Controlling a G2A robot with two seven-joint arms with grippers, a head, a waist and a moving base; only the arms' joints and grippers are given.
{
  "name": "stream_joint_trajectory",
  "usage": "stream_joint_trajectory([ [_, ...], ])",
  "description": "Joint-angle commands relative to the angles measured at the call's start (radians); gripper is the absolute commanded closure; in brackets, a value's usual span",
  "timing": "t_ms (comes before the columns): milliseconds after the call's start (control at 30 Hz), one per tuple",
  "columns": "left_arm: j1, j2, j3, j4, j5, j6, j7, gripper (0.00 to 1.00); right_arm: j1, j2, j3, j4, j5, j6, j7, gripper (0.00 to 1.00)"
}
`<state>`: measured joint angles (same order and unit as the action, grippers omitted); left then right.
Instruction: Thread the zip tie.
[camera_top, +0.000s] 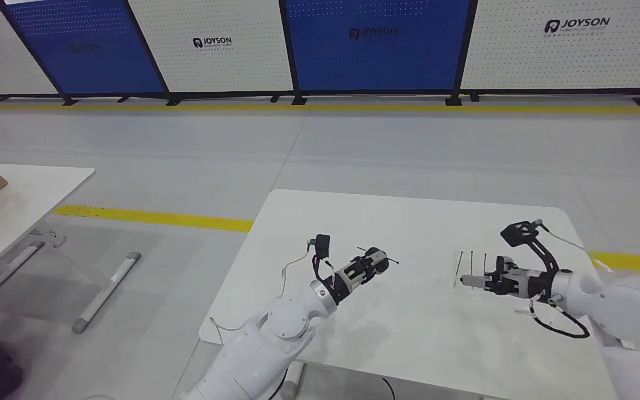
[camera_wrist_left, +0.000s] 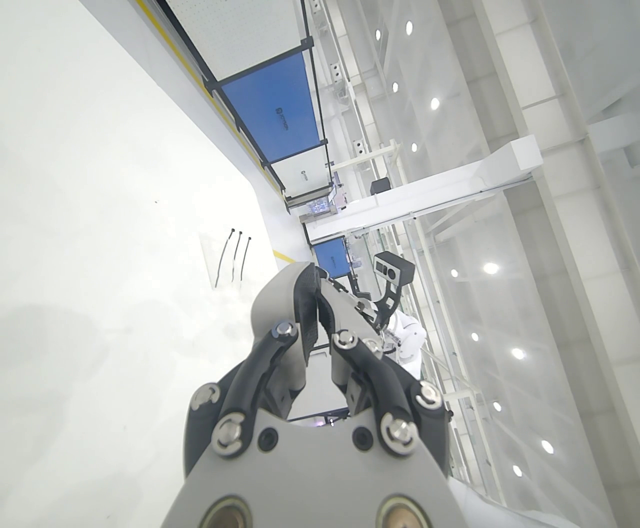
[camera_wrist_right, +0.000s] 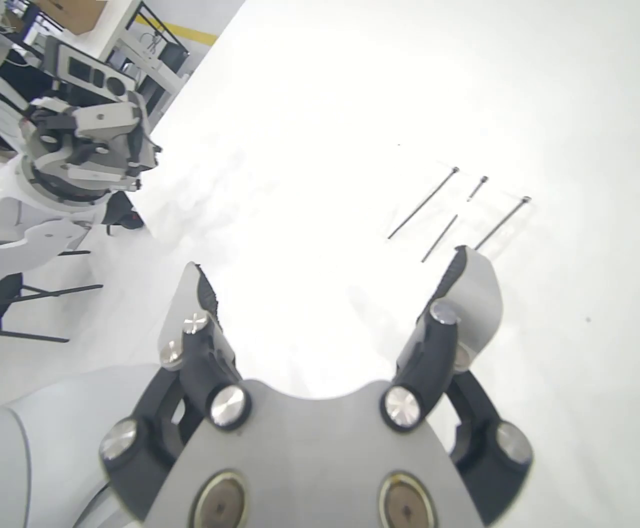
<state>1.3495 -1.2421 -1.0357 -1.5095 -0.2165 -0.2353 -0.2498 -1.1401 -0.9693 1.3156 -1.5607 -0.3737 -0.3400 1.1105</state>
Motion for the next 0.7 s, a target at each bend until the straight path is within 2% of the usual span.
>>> stream_joint_trajectory([
  [0, 0.0, 0.0, 0.0, 0.0, 0.0, 0.0, 0.0, 1.0, 0.019, 0.002, -0.04, 0.033, -0.007, 0.0, -0.025, 0.0],
  [133, 0.0, 0.0, 0.0, 0.0, 0.0, 0.0, 0.0, 1.0, 0.111, -0.008, -0.152, 0.172, 0.001, 0.0, -0.076, 0.0],
  [233, 0.0, 0.0, 0.0, 0.0, 0.0, 0.0, 0.0, 1.0, 0.158, -0.014, -0.216, 0.219, 0.046, 0.0, -0.107, 0.0],
  [533, 0.0, 0.0, 0.0, 0.0, 0.0, 0.0, 0.0, 1.0, 0.163, -0.014, -0.224, 0.219, 0.052, 0.0, -0.102, 0.0],
  [633, 0.0, 0.0, 0.0, 0.0, 0.0, 0.0, 0.0, 1.0, 0.131, -0.012, -0.208, 0.183, 0.076, 0.0, -0.189, 0.0],
  [667, 0.0, 0.0, 0.0, 0.0, 0.0, 0.0, 0.0, 1.0, 0.107, -0.009, -0.198, 0.163, 0.084, 0.0, -0.246, 0.0],
])
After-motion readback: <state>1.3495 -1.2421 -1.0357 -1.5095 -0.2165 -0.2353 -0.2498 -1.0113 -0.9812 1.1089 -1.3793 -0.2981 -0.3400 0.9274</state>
